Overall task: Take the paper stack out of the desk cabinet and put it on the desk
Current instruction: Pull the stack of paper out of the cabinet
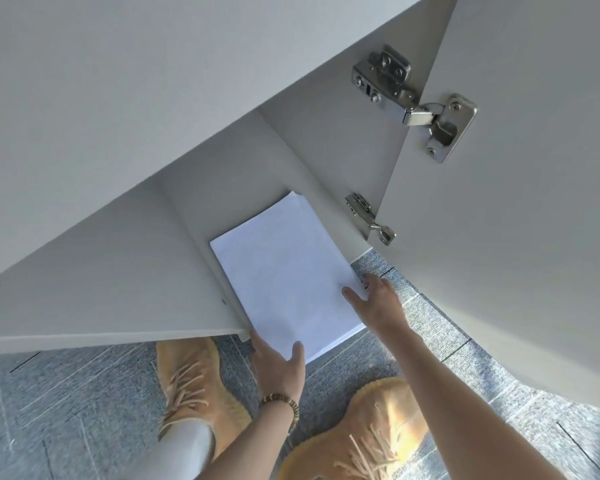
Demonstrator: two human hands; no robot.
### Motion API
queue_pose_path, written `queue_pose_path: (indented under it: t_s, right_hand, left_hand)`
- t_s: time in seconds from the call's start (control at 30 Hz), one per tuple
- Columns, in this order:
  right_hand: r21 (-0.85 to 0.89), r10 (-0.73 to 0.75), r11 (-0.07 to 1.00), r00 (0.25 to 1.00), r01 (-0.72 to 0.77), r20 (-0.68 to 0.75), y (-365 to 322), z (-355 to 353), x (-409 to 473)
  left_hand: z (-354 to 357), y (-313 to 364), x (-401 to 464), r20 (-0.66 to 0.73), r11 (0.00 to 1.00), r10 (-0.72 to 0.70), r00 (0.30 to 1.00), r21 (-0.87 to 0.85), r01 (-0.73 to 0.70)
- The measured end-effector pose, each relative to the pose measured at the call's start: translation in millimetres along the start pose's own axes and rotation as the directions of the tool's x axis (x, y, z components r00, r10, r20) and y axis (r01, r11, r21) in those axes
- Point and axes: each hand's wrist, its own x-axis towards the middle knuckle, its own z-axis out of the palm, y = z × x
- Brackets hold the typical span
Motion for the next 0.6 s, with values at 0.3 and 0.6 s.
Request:
queue_pose_path:
  t_s: [0.3,0.6]
  right_hand:
    - [0.068,0.043,0.997,0.996,-0.048,0.081,-14.3,1.2,29.5]
    - [0.172,0.023,0.984,0.99,-0.046,0.137,-14.3,-1.3,-5.5]
  left_hand:
    - [1.3,9.3,24.6,-0.125,0.994,-0.054,0.991,-0.101,0.041]
    - [-12.0,16.2,5.7,-0.109,0.98,-0.011,0.994,-0.2,-0.011]
